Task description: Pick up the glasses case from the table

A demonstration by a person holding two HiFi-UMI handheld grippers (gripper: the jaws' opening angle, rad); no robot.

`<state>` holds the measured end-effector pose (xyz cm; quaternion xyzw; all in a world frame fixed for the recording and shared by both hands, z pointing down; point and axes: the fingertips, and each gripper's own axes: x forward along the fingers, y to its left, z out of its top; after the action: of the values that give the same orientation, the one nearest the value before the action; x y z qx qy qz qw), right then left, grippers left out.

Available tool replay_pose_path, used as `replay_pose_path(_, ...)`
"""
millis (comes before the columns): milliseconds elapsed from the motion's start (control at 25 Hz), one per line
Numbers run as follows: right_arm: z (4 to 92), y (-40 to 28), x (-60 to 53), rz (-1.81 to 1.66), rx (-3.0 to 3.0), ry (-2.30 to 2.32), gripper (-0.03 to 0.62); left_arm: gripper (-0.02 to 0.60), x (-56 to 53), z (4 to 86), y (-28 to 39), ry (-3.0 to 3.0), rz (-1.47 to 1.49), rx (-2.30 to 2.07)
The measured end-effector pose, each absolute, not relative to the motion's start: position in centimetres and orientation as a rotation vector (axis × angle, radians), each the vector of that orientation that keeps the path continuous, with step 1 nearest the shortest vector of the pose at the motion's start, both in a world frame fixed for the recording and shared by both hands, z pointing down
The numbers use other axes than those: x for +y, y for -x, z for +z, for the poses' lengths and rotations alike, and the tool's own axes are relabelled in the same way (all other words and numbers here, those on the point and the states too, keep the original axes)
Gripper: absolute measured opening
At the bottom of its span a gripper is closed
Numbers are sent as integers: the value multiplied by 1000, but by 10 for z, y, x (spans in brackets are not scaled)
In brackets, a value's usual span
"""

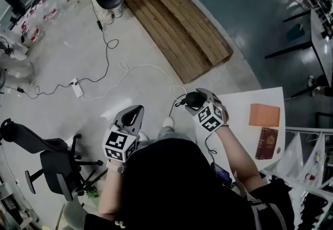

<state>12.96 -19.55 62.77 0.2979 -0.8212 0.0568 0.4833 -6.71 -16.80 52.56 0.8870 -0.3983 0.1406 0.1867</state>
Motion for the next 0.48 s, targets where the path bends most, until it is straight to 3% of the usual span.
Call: replay_pose_path(480,507,13,-208,214,-2458,-830,370,18,-155,483,147,-2502,285,-1307)
